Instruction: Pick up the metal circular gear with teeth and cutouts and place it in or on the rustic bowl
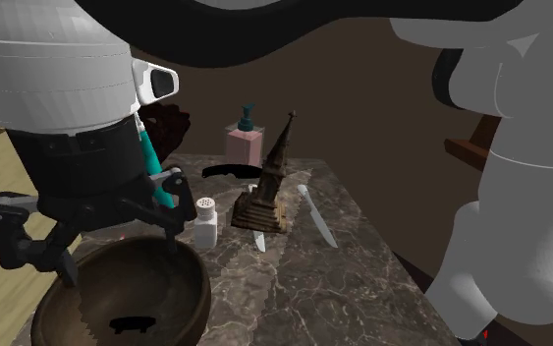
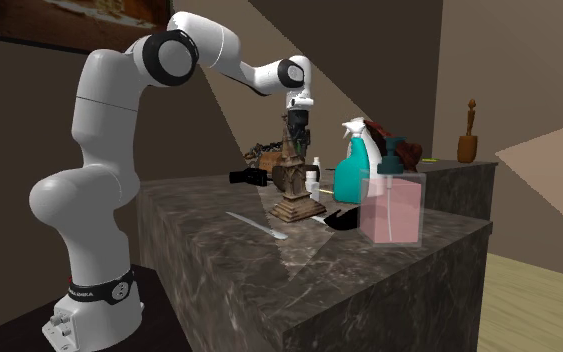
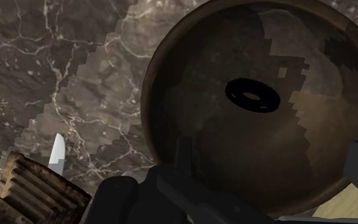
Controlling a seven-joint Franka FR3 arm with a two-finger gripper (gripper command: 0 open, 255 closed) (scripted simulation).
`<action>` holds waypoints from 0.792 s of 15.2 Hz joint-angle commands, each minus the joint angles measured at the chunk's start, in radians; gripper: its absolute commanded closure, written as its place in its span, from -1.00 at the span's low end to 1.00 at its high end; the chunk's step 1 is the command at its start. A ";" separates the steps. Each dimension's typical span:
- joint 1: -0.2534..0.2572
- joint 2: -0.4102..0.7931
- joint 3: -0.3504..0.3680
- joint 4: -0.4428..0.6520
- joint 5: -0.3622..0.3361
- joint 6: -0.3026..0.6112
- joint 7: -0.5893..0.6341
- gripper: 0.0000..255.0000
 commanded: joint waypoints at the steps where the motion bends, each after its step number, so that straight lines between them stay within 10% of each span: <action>1: 0.007 0.008 0.001 0.043 -0.005 -0.037 0.002 -1.00; 12: 0.038 0.044 0.004 0.182 -0.028 -0.146 0.010 -1.00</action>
